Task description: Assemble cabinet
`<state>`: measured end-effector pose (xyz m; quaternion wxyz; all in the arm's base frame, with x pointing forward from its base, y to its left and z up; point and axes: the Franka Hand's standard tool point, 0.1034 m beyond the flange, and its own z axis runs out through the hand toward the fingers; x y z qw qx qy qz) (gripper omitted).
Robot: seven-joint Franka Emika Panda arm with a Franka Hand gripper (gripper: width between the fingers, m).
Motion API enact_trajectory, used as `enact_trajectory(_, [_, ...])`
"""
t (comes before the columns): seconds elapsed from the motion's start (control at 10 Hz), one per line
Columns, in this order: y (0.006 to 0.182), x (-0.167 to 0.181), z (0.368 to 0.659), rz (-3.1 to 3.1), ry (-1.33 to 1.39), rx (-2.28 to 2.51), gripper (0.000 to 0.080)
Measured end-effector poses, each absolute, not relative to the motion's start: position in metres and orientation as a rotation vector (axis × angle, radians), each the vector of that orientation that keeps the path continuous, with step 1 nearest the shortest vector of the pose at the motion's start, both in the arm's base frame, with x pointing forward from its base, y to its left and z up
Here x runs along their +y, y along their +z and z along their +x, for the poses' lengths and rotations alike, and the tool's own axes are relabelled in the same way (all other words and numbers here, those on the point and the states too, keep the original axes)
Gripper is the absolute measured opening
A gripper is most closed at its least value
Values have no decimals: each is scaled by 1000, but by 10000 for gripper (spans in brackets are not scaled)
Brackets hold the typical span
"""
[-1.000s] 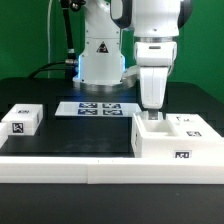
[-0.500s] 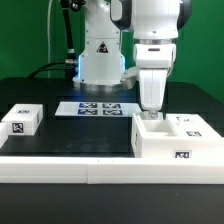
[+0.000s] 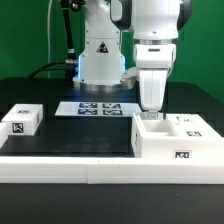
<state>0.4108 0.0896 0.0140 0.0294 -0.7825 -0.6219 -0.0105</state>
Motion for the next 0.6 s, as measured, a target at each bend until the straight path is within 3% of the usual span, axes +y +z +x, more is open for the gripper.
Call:
enact_trajectory(0.2, [15,90,411,-2414,-29,-1917,67])
enact_trajectory(0.6, [53,86,414,-2442,11,-1943,68])
